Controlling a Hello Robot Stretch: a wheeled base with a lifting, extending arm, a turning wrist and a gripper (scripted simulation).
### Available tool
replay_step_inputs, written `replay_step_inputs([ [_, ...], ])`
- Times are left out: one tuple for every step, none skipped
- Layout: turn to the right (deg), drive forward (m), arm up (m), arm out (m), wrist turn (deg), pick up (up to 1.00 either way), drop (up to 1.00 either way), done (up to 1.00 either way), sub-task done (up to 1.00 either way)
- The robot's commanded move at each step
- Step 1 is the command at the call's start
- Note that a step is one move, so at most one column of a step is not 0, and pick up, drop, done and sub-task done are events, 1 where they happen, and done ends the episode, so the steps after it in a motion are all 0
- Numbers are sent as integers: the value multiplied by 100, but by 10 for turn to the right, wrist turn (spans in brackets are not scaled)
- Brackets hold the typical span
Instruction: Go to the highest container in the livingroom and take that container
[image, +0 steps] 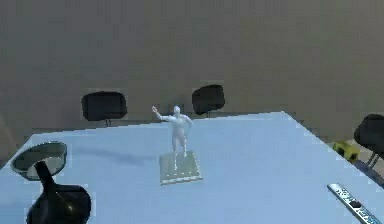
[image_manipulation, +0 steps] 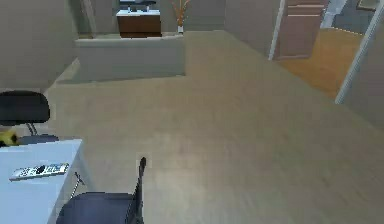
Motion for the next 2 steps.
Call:
replay_step_inputs([
  [-450, 0, 0, 0, 0, 0, 0, 0, 0],
  [-450, 0, 0, 0, 0, 0, 0, 0, 0],
])
